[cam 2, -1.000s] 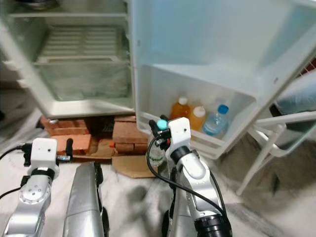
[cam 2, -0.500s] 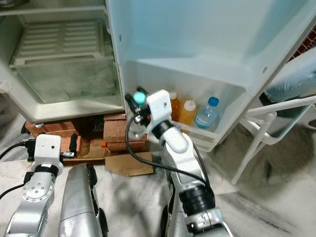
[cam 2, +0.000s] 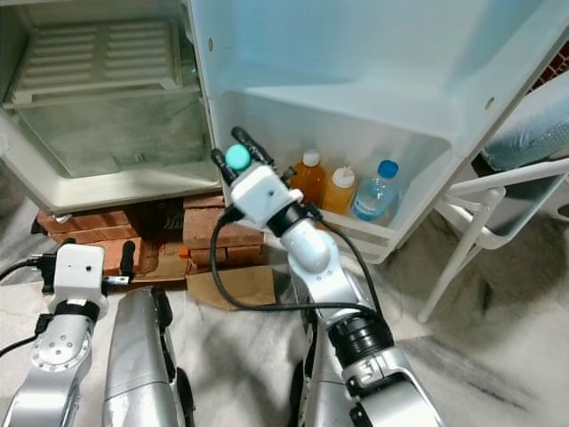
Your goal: Restocking fridge
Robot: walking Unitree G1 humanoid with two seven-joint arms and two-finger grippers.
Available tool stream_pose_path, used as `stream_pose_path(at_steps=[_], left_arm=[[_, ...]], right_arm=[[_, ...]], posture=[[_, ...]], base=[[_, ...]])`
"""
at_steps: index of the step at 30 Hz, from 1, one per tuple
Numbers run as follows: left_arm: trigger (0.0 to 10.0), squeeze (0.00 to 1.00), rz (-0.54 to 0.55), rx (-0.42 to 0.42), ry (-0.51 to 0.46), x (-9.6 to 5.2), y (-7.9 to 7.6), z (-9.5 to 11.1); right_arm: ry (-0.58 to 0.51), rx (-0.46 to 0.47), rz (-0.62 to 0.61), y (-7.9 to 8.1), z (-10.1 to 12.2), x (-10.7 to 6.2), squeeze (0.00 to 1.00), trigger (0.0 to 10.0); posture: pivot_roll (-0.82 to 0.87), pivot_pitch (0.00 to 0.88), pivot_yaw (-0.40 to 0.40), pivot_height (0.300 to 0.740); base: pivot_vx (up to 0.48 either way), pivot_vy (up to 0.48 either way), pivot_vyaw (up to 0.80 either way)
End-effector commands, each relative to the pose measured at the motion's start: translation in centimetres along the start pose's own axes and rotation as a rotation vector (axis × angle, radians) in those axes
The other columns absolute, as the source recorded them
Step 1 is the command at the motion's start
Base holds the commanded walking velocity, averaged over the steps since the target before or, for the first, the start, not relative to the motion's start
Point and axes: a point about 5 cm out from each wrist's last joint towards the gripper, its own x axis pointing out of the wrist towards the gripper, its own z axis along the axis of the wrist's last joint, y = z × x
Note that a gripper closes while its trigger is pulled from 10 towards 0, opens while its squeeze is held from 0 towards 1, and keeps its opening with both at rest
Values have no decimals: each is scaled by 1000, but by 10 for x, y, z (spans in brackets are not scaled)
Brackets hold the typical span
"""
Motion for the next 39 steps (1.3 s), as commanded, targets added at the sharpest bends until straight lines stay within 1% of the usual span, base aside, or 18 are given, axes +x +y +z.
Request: stream_pose_path(at_steps=[1, 6, 9, 10, 14, 16, 17, 18, 20, 21, 24, 26, 28, 29, 31, 35, 38, 39], left_arm=[[10000, 0, -8, 12, 6, -3, 2, 0], [10000, 0, -13, 17, 5, -10, 3, 2], [10000, 0, -12, 19, 4, -13, 4, 3], [10000, 0, -11, 20, 6, -15, 5, 4], [10000, 0, -18, 20, 14, -18, 5, 4], [10000, 0, -19, 21, 15, -18, 4, 3], [10000, 0, -24, 21, 16, -18, 3, 4], [10000, 0, -27, 20, 15, -17, 2, 4], [10000, 0, -28, 19, 14, -17, 2, 5], [10000, 0, -30, 17, 16, -18, 1, 6], [10000, 0, -28, 12, 19, -20, 1, 7], [10000, 0, -26, 11, 22, -22, 1, 7], [10000, 0, -25, 11, 22, -22, 1, 7], [10000, 0, -25, 9, 26, -23, 1, 6], [10000, 0, -25, 9, 27, -24, 1, 6], [10000, 0, -28, 9, 34, -23, 1, 6], [10000, 0, -31, 9, 38, -22, 0, 5], [10000, 0, -31, 9, 38, -20, 0, 5]], right_arm=[[-70, -67, 6, 6, 7, 5, 0, 10000], [-133, -173, 4, 21, 11, 12, 0, 10000], [-149, -200, -6, 25, 11, 14, 0, 10000], [-167, -240, -31, 26, 11, 15, 0, 10000], [-126, -229, -49, 31, 1, 13, 0, 10000], [-117, -225, -53, 31, -1, 12, 0, 10000], [-111, -260, -56, 35, -5, 7, 0, 10000], [-107, -273, -49, 37, -8, 4, 0, 10000], [-95, -273, -46, 40, -11, 2, 0, 10000], [-58, -267, -48, 45, -17, -1, 0, 10000], [-8, -245, -47, 51, -25, -4, 0, 10000], [23, -236, -54, 52, -29, -4, 0, 10000], [31, -235, -57, 53, -30, -4, 0, 10000], [158, -140, -94, 51, -40, -4, 0, 10000], [238, -65, -127, 48, -46, -2, 0, 10000], [314, 39, -177, 33, -50, 11, 0, 10000], [331, 59, -190, 25, -50, 19, 0, 10000], [331, 62, -199, 18, -49, 25, 0, 10000]], posture=[[193, 215, -57, 452], [218, 243, -58, 452], [224, 251, -58, 452], [227, 256, -57, 452], [218, 265, -57, 452], [218, 265, -57, 452], [215, 267, -56, 452], [214, 270, -59, 452], [216, 274, -61, 452], [219, 281, -63, 452], [222, 287, -65, 452], [224, 293, -67, 452], [224, 293, -67, 452], [226, 297, -70, 452], [226, 297, -70, 452], [219, 294, -70, 452], [217, 289, -69, 452], [215, 284, -68, 452]], base=[[0, 0, 0], [0, 0, 0], [0, 0, 0], [0, 0, 0], [0, 0, 0], [0, 0, 0], [0, 0, 0], [0, 0, 0], [0, 0, 0], [0, 0, 0], [0, 0, 0], [0, 0, 0], [0, 0, 0], [0, 0, 0], [0, 0, 0], [0, 0, 0], [0, 0, 0], [0, 0, 0]])
